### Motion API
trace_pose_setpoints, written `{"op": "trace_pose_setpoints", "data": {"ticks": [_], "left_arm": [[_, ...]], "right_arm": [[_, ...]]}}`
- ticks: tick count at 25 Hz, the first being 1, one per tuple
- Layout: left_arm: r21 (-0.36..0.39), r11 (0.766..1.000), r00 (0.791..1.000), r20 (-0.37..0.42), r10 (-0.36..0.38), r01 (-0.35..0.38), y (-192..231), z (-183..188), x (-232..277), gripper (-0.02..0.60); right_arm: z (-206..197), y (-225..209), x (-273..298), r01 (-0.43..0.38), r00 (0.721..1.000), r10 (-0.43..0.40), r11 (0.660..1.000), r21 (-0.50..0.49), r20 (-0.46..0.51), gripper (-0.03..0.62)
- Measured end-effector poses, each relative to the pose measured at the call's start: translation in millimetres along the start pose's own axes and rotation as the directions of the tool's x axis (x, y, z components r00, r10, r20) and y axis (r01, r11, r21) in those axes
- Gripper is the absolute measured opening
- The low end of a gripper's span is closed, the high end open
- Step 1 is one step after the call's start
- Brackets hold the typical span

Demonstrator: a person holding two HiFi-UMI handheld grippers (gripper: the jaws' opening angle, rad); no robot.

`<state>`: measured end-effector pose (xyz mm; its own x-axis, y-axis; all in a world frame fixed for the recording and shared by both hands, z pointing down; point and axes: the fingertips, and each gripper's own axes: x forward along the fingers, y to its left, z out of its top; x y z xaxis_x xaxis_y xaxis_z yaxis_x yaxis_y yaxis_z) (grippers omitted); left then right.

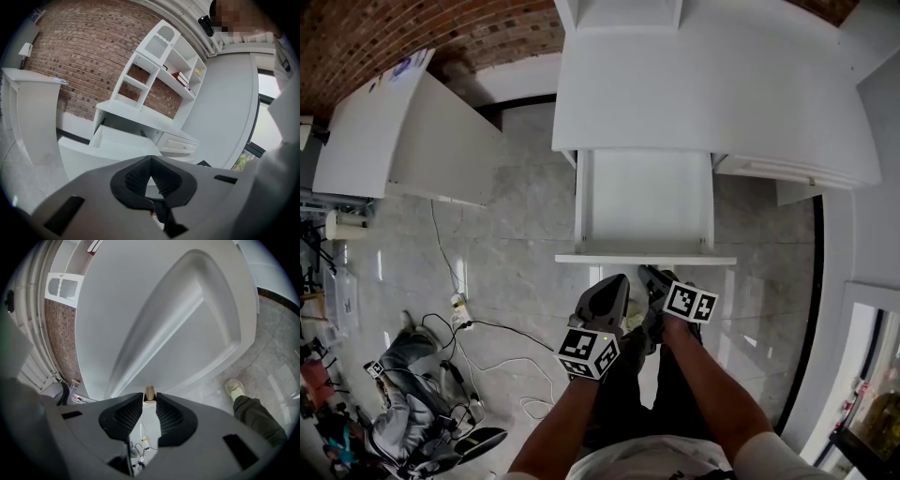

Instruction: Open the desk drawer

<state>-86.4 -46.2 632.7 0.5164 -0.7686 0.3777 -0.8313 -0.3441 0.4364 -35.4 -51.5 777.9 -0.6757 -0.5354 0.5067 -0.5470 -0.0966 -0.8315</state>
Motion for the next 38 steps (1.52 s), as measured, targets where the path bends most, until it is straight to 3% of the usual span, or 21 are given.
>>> {"op": "trace_pose_setpoints", "data": {"ticks": [8, 13, 19, 26, 38], "left_arm": [[0.005, 1.0, 1.0, 0.003, -0.017, 0.017, -18, 28, -10, 0.011], [0.026, 0.999, 0.999, 0.009, -0.034, 0.034, -37, 58, -17, 0.011], [0.029, 0.998, 0.999, 0.02, -0.05, 0.049, -47, 109, -19, 0.011], [0.028, 0.998, 0.996, 0.073, -0.06, 0.058, -71, 182, -38, 0.011], [0.064, 0.993, 0.972, 0.207, -0.112, 0.101, -109, 298, -68, 0.011]], "right_arm": [[-20, 10, -28, 0.035, 0.995, -0.034, 0.999, 0.006, -0.095, 0.078], [-15, 54, -62, -0.017, 0.992, 0.006, 0.996, -0.086, -0.122, 0.049], [35, 128, -83, -0.095, 0.994, 0.079, 0.963, -0.252, -0.074, 0.035], [86, 235, -118, -0.193, 0.98, 0.199, 0.888, -0.416, -0.029, 0.031], [142, 362, -161, -0.21, 0.951, 0.307, 0.731, -0.65, 0.038, 0.028]]}}
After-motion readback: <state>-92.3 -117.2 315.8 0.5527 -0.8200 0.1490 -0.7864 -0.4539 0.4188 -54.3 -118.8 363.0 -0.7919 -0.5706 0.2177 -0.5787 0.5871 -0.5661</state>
